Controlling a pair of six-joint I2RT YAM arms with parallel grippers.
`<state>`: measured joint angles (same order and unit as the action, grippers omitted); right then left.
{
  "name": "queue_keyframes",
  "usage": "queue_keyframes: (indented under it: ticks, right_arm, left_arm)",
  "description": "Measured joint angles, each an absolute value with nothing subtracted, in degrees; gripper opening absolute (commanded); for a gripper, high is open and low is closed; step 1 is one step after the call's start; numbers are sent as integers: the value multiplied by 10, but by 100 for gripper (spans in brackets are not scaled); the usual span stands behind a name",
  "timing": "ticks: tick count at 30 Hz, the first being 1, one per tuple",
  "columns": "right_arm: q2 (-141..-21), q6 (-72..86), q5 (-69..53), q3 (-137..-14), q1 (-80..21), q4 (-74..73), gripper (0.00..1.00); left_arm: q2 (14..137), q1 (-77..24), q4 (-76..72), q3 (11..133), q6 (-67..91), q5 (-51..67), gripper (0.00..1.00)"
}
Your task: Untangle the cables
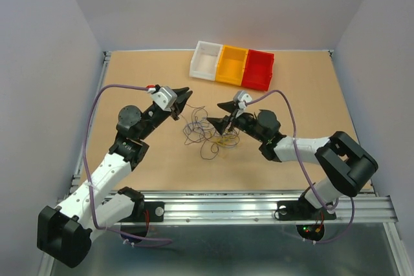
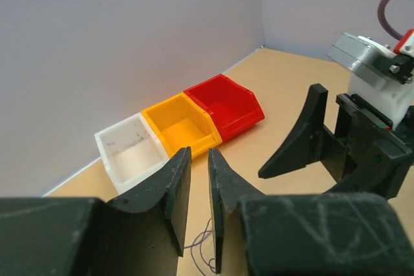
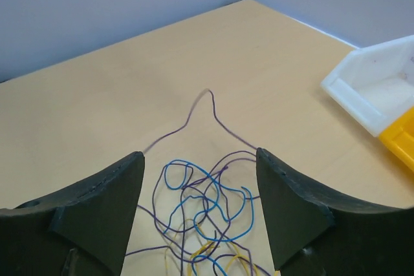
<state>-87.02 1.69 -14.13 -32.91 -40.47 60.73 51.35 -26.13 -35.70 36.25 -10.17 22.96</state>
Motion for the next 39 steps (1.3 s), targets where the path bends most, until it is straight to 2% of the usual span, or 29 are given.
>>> queue_keyframes:
  ticks: [6,7,9,11,12,15,19,26,29,32,36,39]
  right_arm:
    - [-911,25,-127,-417,-405,505,75]
    - [-915,27,-124,-424,-405,491,75]
    - [-917,37,-114,-429,-405,458,76]
    - [-923,42,-107,-437,-405,419,76]
    - [-936,44,-104,-452,-405,392,76]
    - [-976,50,-99,-501,-405,326,75]
    - [-1026,73,-92,-575,-405,222,68]
    - [-1025,90,-88,-577,-405,129,65]
    - [-1025,88,-93,-577,-405,107,56]
    - [-1025,79,-103,-577,-406,91,20]
    - [-1025,70,-114,-578,-406,85,13]
    - [-1022,59,-130,-584,-406,82,12]
  left_arm:
    - [514,-261,-357,362,-107,216,30]
    - [513,-261,-357,362,-107,210,33]
    - [512,-261,-357,362,-110,204,54]
    - [512,-261,-357,362,-116,199,64]
    - [513,-261,-357,362,-116,198,66]
    - [521,-261,-356,365,-122,194,69]
    - [559,-261,-355,379,-132,194,69]
    - [633,-261,-331,395,-150,200,70]
    - [656,-261,-319,407,-154,191,70]
    - [664,-261,-312,415,-157,179,70]
    - [664,-261,-310,417,-160,172,70]
    - [664,-261,-309,418,-160,163,70]
